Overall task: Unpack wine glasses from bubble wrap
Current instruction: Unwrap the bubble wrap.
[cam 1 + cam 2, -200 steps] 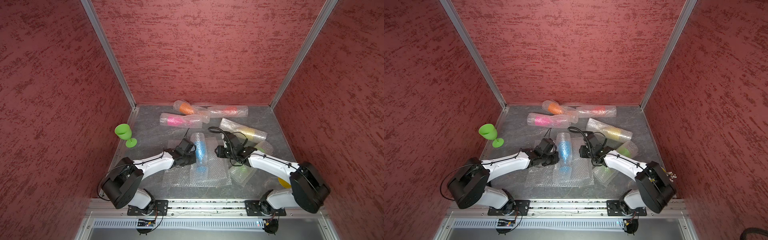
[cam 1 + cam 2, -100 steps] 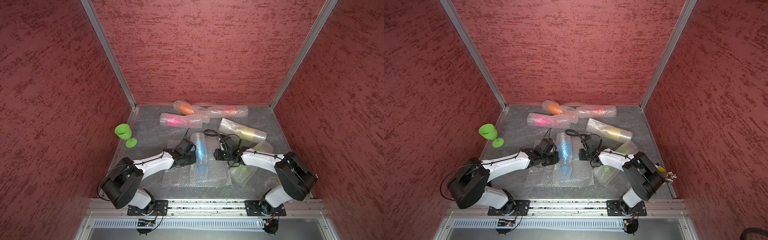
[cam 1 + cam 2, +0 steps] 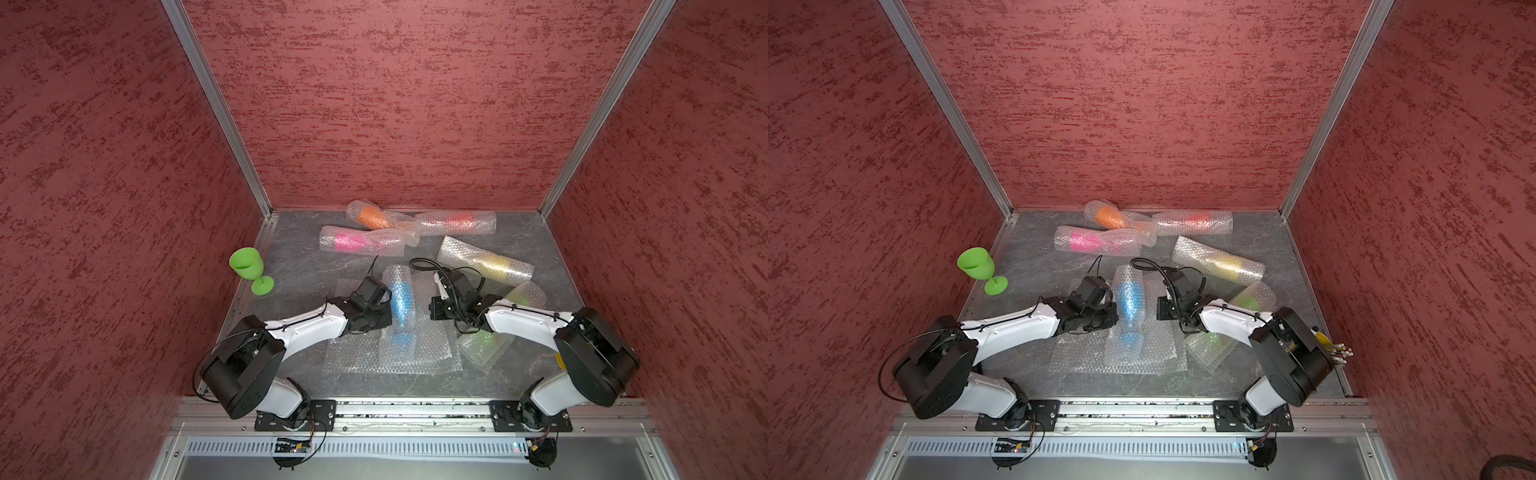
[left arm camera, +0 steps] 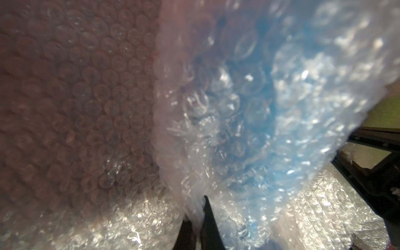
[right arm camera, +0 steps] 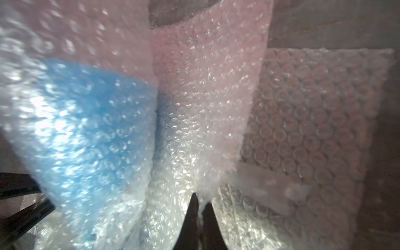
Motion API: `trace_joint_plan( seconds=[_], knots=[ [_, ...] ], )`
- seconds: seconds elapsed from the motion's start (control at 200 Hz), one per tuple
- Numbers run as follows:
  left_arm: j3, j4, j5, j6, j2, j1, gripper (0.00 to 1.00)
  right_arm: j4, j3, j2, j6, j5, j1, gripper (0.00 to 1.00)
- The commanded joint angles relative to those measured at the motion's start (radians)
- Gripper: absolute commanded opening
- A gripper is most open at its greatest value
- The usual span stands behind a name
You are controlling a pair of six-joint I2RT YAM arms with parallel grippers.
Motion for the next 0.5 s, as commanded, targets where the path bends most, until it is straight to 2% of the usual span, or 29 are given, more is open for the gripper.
trace_joint_plan(
  seconds=[0.0,0.245,0.496],
  knots=[
    [0.022,-0.029,-0.002,0.023,-0.048,0.003,0.02,0.013,-0.007,-0.059,0.008,-0.028,0.000,0.00],
    [0.043,-0.057,0.007,0.025,-0.107,-0.005,0.00,-0.055,-0.022,-0.159,0.042,-0.004,0.000,0.00],
    [0.035,-0.020,0.050,-0.008,-0.070,-0.023,0.00,-0.123,-0.069,-0.212,0.059,0.071,0.000,0.00]
  ],
)
